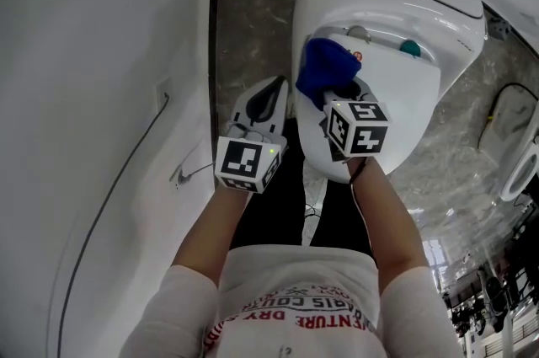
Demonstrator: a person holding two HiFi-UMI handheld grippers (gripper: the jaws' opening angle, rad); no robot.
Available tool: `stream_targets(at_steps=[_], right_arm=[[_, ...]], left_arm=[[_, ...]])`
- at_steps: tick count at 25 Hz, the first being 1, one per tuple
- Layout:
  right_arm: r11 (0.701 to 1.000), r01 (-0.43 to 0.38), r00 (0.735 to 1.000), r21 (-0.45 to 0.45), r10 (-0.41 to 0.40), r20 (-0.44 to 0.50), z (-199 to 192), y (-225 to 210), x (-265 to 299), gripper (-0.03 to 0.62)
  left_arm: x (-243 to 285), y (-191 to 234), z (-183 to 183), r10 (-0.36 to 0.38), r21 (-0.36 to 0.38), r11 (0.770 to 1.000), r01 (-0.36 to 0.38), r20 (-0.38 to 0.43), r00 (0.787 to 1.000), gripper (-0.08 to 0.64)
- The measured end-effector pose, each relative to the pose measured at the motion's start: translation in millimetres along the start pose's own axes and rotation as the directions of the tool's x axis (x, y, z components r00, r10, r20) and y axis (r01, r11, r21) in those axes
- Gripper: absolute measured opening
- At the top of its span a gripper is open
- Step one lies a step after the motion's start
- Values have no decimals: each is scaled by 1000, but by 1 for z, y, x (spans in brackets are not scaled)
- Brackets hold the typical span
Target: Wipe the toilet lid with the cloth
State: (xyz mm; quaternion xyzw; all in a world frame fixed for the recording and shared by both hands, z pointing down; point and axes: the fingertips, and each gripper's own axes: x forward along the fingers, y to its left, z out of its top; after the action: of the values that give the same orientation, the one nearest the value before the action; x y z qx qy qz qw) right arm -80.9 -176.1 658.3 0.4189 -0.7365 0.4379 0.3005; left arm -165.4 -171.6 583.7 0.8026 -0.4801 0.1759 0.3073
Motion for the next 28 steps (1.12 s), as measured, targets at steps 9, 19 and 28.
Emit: stream_targets(at_steps=[9,19,28], right_arm=[[997,-22,1000,71,22,1,-2,-27,-3,87],[995,-37,999,93,38,-9,-13,-73,-43,87],[998,-24,1000,66,24,-9,-19,-135,-79,87]], left_arm=[[16,-22,-10,-18,-1,1000,18,-52,998,6],[21,-77,-15,-2,-22,1000,0,-62,998,6],[41,-134,-24,-5,-16,1000,4,-76,997,6]])
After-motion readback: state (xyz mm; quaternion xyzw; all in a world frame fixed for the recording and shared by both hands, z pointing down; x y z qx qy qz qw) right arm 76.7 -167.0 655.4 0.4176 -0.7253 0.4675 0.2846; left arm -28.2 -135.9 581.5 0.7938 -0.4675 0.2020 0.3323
